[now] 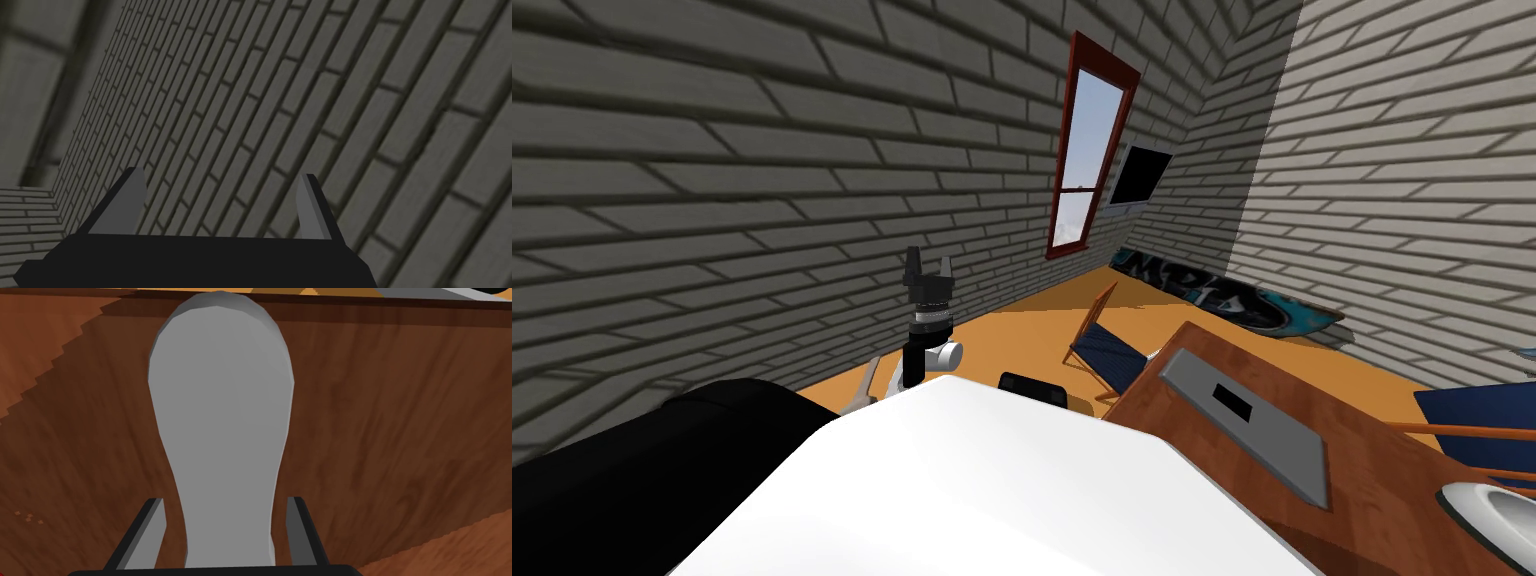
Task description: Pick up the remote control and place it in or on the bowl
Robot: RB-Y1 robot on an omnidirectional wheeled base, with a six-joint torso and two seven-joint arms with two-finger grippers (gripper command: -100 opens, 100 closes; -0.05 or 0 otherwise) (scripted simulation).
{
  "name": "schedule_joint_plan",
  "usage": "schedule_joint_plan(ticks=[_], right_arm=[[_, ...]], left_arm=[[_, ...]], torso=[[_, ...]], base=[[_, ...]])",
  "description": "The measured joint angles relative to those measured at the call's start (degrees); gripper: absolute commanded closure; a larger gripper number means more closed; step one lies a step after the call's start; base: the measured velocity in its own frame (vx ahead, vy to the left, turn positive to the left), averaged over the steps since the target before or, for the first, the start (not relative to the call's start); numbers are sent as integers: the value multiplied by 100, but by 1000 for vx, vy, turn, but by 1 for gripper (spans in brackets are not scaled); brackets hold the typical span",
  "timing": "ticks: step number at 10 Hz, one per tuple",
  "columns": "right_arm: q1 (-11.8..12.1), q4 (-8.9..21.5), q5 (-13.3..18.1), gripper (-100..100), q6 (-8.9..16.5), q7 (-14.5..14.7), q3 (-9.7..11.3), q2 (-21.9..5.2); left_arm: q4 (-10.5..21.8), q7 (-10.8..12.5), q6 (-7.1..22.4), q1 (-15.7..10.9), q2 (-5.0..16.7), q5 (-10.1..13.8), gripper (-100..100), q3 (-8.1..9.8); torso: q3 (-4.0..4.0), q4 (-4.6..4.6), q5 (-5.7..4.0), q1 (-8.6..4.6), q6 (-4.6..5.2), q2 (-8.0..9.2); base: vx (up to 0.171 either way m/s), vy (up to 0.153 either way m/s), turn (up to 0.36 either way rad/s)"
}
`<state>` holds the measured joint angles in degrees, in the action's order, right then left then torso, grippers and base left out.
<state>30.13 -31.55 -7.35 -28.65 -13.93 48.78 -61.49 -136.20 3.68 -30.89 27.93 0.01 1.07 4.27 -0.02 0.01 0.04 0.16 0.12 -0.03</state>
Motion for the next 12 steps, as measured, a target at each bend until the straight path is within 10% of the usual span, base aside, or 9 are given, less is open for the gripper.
schedule_joint_plan(ticks=[1,5,9,10,12], right_arm=[[-145,356,36,100,-137,-106,45,-8],[102,-45,-193,100,145,-209,-341,-556],[-53,360,-256,100,-30,-611,-414,-798],[305,-300,-491,100,255,-645,-692,-1184],[18,49,-411,100,80,-827,-588,-1062]], left_arm=[[0,0,0,-1,0,0,0,-1],[0,0,0,-1,0,0,0,0],[0,0,0,-2,0,0,0,0],[1,0,1,-3,0,0,0,-1],[0,0,0,0,0,0,0,0]], torso=[[-2,1,13,7,-14,-4],[2,-1,15,20,-7,6],[18,7,20,11,-11,32],[27,12,21,16,-18,48],[21,9,5,3,9,35]], base=[[5,50,95],[-31,40,105],[-115,22,220],[-138,5,113],[-23,3,-26]])
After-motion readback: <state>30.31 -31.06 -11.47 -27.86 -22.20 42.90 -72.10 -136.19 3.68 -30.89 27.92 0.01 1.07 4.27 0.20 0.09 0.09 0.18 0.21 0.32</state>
